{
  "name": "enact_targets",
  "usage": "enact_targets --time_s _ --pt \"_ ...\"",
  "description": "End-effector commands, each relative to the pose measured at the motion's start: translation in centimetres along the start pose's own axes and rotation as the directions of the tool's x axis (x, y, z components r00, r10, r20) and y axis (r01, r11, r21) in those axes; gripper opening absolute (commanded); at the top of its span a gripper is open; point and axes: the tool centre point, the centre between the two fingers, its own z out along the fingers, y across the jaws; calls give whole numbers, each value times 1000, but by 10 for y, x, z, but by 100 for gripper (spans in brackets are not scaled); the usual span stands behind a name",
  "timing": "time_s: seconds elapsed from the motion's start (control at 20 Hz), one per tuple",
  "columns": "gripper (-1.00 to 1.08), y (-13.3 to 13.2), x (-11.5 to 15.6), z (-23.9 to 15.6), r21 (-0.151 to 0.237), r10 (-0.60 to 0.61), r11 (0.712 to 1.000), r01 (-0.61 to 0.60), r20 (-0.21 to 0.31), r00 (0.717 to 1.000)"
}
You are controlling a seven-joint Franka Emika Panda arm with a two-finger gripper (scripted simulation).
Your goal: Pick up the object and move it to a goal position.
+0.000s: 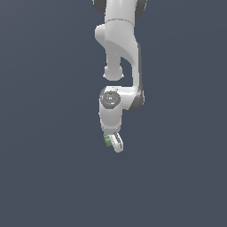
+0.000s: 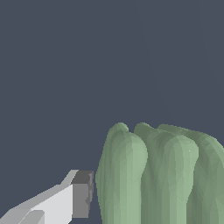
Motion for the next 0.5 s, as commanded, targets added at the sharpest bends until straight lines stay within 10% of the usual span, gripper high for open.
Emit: enact_targets --time_s 0.0,0.45 --pt "-100 0 0 1 -1 0 1000 0 0 1000" --pt "-100 4 3 -5 0 0 1000 0 0 1000"
